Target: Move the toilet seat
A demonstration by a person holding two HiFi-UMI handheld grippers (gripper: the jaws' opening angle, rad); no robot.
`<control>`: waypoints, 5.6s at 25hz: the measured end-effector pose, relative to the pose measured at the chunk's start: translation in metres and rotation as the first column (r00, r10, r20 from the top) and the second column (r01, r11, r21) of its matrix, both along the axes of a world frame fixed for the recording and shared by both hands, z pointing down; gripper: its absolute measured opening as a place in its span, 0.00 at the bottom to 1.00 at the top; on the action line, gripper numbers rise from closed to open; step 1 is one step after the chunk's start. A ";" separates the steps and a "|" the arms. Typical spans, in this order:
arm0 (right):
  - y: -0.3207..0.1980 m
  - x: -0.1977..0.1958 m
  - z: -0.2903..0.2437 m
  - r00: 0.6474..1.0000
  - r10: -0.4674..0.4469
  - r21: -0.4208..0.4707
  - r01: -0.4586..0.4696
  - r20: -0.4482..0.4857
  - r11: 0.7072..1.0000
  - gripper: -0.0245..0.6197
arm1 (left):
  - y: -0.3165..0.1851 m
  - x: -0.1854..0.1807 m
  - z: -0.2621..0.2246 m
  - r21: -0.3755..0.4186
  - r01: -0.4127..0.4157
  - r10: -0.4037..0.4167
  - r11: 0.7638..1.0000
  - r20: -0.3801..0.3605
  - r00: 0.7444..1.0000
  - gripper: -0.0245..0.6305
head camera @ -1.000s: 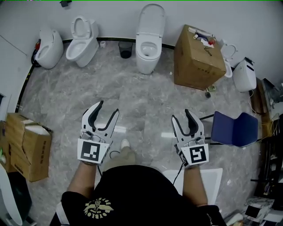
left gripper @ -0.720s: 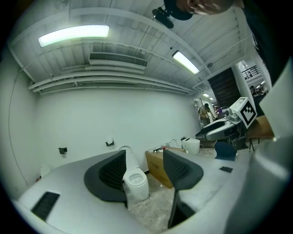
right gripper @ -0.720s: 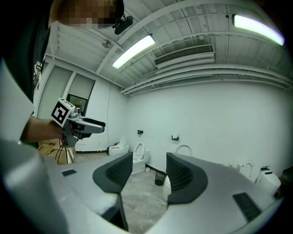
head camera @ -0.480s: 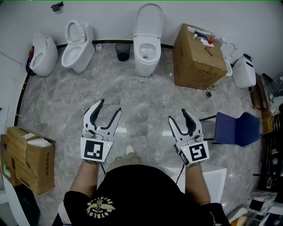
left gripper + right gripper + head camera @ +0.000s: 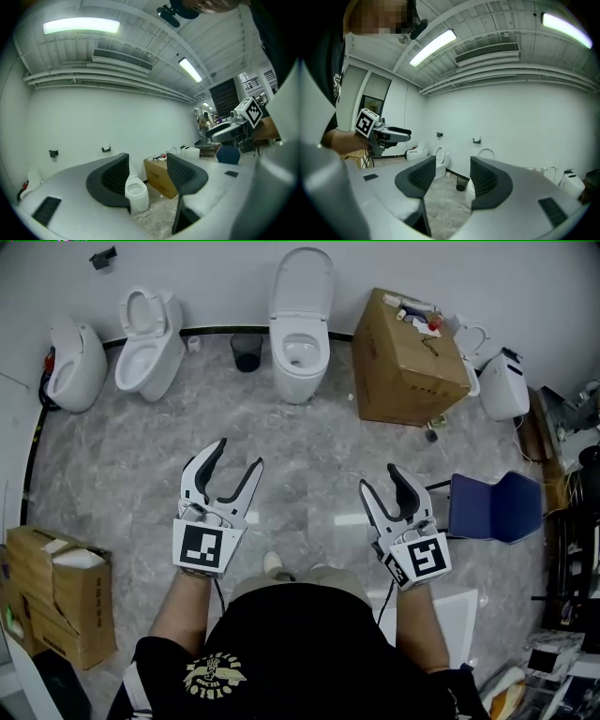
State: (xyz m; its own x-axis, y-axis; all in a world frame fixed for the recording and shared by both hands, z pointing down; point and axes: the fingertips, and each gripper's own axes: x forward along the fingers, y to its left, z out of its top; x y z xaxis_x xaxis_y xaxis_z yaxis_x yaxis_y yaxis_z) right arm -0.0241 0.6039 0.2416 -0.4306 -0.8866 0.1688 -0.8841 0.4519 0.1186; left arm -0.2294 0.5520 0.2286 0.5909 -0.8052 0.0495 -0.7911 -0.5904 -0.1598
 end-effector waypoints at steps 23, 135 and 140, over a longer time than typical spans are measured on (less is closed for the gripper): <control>-0.110 0.022 0.015 0.998 -0.053 0.012 0.052 0.041 0.999 0.38 | -0.094 0.034 0.008 -0.035 -0.003 0.003 0.999 -0.005 1.000 0.39; -0.600 0.093 0.017 0.998 -0.070 -0.005 0.070 0.006 0.998 0.38 | -0.573 0.119 0.031 -0.060 -0.010 0.014 0.998 0.059 0.998 0.36; -0.613 0.080 0.012 0.999 -0.047 0.005 0.047 -0.005 0.999 0.38 | -0.591 0.109 0.033 -0.065 -0.042 0.046 0.997 0.061 0.997 0.36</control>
